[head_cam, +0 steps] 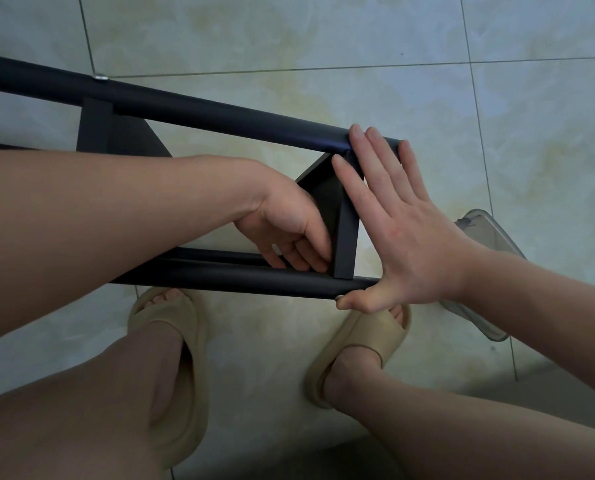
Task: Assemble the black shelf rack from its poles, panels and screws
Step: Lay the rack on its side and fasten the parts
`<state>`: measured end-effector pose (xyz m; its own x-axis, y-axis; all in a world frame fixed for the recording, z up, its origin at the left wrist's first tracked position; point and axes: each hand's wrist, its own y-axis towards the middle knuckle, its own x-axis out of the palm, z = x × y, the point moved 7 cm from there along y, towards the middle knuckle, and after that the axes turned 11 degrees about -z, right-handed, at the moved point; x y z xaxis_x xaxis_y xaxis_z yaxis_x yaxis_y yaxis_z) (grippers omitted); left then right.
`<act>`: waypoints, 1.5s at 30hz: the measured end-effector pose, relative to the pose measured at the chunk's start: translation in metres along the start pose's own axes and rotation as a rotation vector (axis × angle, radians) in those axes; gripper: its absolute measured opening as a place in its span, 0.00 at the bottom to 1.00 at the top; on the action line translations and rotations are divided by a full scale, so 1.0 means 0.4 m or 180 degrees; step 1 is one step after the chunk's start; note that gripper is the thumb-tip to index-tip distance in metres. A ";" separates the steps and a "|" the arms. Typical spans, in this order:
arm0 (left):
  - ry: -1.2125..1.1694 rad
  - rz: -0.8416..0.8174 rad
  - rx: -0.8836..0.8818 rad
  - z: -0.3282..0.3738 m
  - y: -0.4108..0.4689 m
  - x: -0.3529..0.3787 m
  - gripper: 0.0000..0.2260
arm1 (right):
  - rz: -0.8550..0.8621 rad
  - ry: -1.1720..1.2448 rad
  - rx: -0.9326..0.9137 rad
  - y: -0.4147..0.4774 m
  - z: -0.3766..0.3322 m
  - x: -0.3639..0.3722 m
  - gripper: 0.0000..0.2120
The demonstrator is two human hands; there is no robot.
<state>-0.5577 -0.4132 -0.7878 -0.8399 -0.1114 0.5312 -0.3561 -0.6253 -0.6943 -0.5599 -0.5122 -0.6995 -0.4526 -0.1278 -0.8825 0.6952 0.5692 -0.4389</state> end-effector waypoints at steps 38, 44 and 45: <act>-0.0046 0.0208 0.0186 0.013 -0.008 0.006 0.10 | 0.0051 -0.0021 -0.0002 0.000 -0.006 -0.001 0.66; -0.0028 0.0270 0.0493 0.015 -0.009 0.013 0.08 | 0.0025 -0.0014 0.0020 0.001 -0.004 0.003 0.66; -0.0022 0.0276 0.0531 0.015 -0.009 0.014 0.08 | 0.0024 -0.0013 0.0023 0.001 -0.004 0.003 0.66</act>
<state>-0.5585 -0.4163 -0.7793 -0.8615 -0.1755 0.4765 -0.2091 -0.7325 -0.6478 -0.5610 -0.5107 -0.7007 -0.4450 -0.1267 -0.8865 0.7026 0.5644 -0.4334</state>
